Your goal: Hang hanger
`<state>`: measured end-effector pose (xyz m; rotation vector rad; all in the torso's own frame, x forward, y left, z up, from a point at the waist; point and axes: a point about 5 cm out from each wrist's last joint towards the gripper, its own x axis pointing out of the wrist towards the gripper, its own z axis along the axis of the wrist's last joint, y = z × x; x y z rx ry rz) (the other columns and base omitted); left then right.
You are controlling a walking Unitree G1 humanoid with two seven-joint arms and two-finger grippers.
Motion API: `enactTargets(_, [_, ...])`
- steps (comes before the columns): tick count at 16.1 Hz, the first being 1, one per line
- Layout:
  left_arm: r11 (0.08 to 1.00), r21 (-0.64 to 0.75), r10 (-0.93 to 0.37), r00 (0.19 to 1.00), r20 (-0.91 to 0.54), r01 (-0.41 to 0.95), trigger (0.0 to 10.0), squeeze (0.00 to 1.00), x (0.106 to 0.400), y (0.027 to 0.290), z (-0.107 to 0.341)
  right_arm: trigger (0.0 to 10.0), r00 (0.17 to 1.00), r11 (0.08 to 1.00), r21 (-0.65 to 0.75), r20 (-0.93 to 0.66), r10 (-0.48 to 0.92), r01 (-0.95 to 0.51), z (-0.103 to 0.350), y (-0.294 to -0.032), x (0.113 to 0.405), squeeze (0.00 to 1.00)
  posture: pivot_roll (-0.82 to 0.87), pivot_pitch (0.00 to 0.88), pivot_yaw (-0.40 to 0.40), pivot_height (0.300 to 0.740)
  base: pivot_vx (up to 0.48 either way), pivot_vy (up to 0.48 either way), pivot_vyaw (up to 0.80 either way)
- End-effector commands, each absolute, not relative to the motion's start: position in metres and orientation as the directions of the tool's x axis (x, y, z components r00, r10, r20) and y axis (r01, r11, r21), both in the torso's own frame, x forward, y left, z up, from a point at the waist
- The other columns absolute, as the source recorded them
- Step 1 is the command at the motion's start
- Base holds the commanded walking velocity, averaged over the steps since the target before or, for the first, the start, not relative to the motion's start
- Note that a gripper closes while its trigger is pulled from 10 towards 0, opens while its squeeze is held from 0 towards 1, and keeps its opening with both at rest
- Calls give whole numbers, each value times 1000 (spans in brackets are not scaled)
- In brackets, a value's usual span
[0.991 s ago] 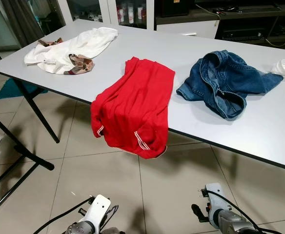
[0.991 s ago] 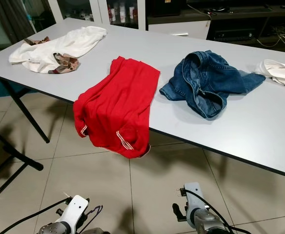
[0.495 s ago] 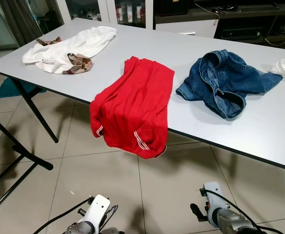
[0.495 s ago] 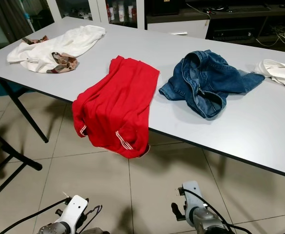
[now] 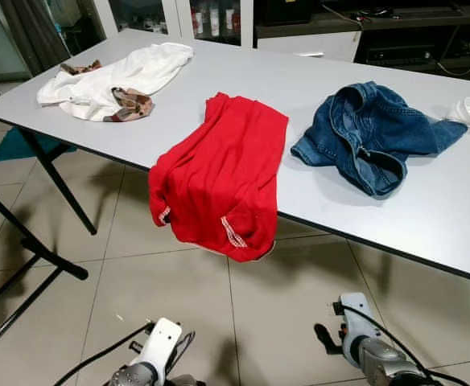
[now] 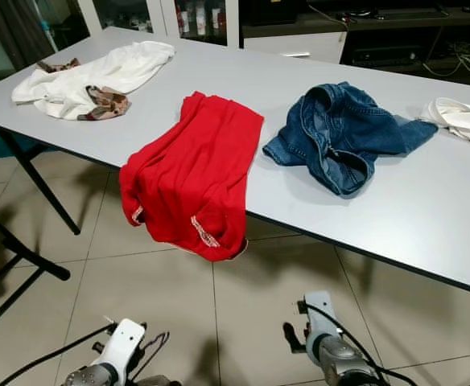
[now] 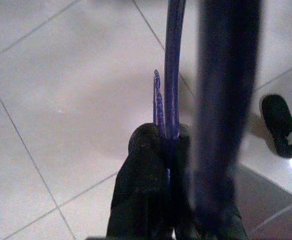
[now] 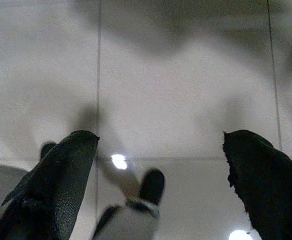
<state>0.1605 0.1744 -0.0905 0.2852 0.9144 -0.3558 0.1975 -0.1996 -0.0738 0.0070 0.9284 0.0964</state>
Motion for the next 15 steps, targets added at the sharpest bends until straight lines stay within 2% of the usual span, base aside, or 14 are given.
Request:
enactTargets(1, [915,102,-171,604,-779,390,10000,0,169,176,-86,10000,622,989,59,-772,133,-139,-70,-191,205,0,-40,0,57,736,0,0,0])
enactTargets(3, [945,84,-151,650,-745,316,10000,0,176,177,-82,10000,621,990,53,-774,125,-134,-71,-193,203,0,-42,0,59,736,0,0,0])
enactTargets(6, [948,69,-177,692,-700,312,10000,0,188,172,-75,10000,640,993,48,-761,108,-110,-67,-200,208,0,-55,0,68,736,0,0,0])
enactTargets(10, [939,74,-189,684,-705,336,10000,0,191,172,-74,10000,639,993,44,-762,103,-108,-68,-199,207,0,-74,0,80,736,0,0,0])
enactTargets(15, [937,77,-177,651,-739,341,10000,0,180,178,-80,10000,623,994,37,-777,93,-102,-73,-201,196,0,-86,0,85,736,0,0,0])
